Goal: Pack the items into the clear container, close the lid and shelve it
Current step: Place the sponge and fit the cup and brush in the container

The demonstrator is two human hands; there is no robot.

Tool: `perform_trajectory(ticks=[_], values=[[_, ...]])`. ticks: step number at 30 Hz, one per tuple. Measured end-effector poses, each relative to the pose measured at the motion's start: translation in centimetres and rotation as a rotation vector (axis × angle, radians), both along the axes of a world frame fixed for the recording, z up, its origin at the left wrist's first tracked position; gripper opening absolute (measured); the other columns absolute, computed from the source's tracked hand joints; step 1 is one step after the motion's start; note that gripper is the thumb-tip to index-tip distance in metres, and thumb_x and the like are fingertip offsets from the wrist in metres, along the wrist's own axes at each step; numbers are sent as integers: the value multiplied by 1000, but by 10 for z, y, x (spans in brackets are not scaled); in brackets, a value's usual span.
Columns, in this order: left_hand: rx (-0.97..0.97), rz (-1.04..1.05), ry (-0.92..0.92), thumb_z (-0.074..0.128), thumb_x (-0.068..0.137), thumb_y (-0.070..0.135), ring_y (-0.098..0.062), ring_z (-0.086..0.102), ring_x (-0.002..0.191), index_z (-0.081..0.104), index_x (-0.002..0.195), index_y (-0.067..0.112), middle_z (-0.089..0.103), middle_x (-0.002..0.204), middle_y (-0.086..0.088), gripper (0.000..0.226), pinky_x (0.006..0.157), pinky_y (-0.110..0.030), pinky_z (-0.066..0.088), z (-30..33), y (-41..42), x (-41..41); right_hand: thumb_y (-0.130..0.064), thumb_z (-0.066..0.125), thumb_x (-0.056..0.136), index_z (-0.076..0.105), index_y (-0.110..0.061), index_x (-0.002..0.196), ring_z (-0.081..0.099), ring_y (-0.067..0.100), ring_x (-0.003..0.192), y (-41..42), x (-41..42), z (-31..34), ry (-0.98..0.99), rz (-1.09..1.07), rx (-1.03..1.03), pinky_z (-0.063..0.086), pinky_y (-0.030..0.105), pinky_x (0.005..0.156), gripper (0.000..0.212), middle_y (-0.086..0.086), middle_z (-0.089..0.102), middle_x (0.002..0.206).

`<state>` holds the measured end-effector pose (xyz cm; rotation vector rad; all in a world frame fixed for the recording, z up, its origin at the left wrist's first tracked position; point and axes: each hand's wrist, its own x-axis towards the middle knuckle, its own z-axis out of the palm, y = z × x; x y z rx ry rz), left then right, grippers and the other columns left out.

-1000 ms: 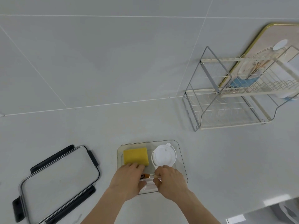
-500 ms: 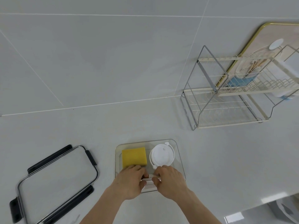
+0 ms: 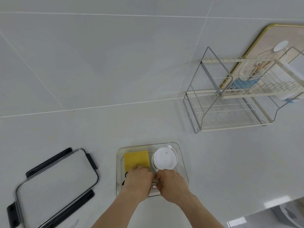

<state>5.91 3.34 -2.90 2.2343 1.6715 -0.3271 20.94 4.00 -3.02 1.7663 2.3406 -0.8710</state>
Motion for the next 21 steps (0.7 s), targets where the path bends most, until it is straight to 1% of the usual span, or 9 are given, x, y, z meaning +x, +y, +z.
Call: perform_trajectory(ticks=[2, 5, 9, 11, 14, 16, 17, 19, 21], values=[[-1, 14, 51, 56, 85, 11, -26, 56, 103, 66, 98, 24, 67, 102, -2, 21, 93, -35, 38, 1, 3, 5, -19, 53, 88, 66, -26, 108, 62, 25, 101, 1, 0, 0, 1, 1, 1, 42, 30, 68, 25, -3, 69, 105], [20, 45, 51, 56, 82, 4, -25, 57, 102, 65, 98, 25, 68, 100, -2, 28, 95, -34, 38, 0, 4, 8, -20, 55, 87, 65, -31, 114, 61, 21, 106, 0, 4, -2, 19, -15, -11, 48, 31, 79, 31, -8, 70, 111], [91, 95, -98, 54, 86, 13, -23, 59, 96, 61, 103, 27, 70, 96, 1, 23, 90, -32, 40, 0, 1, 2, -21, 59, 87, 63, -33, 114, 62, 20, 107, 1, 12, -2, 60, -30, 28, 50, 33, 83, 29, -11, 70, 112], [147, 132, -230, 49, 91, 21, -22, 59, 95, 60, 103, 27, 70, 96, 2, 17, 85, -32, 42, 0, 1, -3, -16, 59, 88, 64, -32, 112, 64, 20, 101, 2, 16, 2, 72, -20, 107, 50, 32, 78, 30, -10, 70, 110], [198, 176, -344, 48, 92, 24, -21, 60, 88, 56, 100, 26, 70, 90, 6, 11, 79, -30, 42, -1, -1, -9, -6, 67, 80, 68, -28, 94, 65, 21, 74, 4, 17, 9, 55, 5, 252, 41, 29, 56, 26, -9, 70, 84], [183, 190, -341, 54, 87, 20, -21, 61, 83, 52, 101, 25, 71, 85, 6, 14, 73, -30, 44, -2, -4, -11, 0, 76, 64, 65, -27, 78, 59, 18, 59, 4, 16, 10, -12, 26, 319, 31, 24, 51, 32, -9, 63, 65], [163, 182, -316, 59, 83, 17, -21, 61, 79, 52, 98, 26, 71, 80, 7, 19, 69, -29, 45, -3, -5, -11, 2, 79, 57, 63, -27, 72, 55, 16, 56, 4, 14, 10, -57, 45, 340, 30, 23, 50, 36, -10, 60, 59], [154, 169, -259, 71, 68, 11, -20, 61, 66, 55, 88, 27, 68, 68, 9, 31, 59, -26, 39, -4, -8, -13, 4, 80, 48, 62, -28, 66, 53, 16, 56, 3, 11, 7, -93, 49, 364, 36, 22, 50, 41, -10, 57, 54], [138, 162, -200, 77, 54, 10, -18, 59, 59, 55, 79, 29, 65, 61, 10, 38, 56, -24, 34, -3, -10, -15, 5, 81, 46, 63, -28, 63, 54, 16, 56, 3, 9, 3, -100, 40, 362, 44, 24, 52, 41, -10, 57, 52]])
